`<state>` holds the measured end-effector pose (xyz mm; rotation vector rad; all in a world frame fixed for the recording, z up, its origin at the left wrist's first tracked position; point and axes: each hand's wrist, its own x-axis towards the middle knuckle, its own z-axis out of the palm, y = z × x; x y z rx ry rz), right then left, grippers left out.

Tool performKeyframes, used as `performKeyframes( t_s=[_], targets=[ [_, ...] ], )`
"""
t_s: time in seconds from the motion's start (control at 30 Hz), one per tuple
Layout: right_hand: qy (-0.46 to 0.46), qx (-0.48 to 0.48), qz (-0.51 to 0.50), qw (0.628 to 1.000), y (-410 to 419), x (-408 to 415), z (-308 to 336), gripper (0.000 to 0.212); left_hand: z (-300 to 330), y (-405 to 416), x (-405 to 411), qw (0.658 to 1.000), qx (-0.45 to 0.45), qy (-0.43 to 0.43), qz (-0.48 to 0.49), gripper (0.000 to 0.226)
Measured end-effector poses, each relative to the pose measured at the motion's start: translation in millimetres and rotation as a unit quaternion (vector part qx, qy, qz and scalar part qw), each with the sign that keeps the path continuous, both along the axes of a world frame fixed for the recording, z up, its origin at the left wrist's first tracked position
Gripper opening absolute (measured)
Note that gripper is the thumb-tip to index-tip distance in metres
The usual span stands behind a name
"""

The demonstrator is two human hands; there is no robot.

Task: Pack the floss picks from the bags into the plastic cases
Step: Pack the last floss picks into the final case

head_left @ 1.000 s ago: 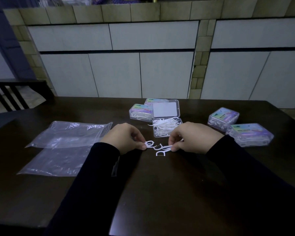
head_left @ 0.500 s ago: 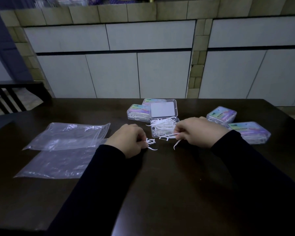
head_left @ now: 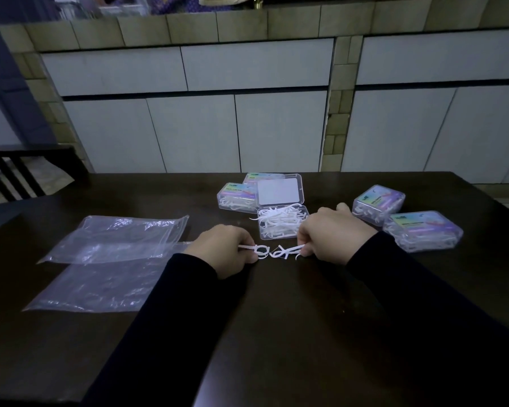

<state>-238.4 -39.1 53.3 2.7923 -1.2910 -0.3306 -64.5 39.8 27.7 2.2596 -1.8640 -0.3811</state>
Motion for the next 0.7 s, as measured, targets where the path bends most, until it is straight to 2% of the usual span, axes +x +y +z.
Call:
performKeyframes(
  t_s=[0.1,0.17,0.37,0.47,0.57,0.7],
  targets=[
    [0.039,-0.035,0.014,0.999,2.8,2.0,-5.0,0.021,-2.8,-2.1,-2.6,0.999,-0.001,-0.048,-0.013,0.028],
    [0.052,-0.046,0.023,0.997,3.4,2.4,-6.6,0.023,-1.3,-1.8,-4.6,0.998,-0.014,-0.063,-0.027,0.031],
    [0.011,-0.015,0.016,1.0,4.1,-0.8,-0.6,0.022,3.1,-0.7,-4.2,0.993,-0.117,-0.023,0.015,0.02],
    [-0.011,0.011,0.0,1.0,4.1,-1.2,3.3,0.023,4.8,0.5,-6.4,0.978,-0.208,-0.028,0.018,0.014],
    [-0.066,0.029,-0.008,0.997,1.8,-4.9,9.6,0.021,4.2,-0.7,-7.7,0.959,-0.28,0.026,0.039,0.01],
    [-0.219,-0.012,-0.011,0.976,-13.0,-9.3,10.4,0.007,6.2,-10.5,-16.6,0.933,-0.339,0.097,0.077,0.015]
  ],
)
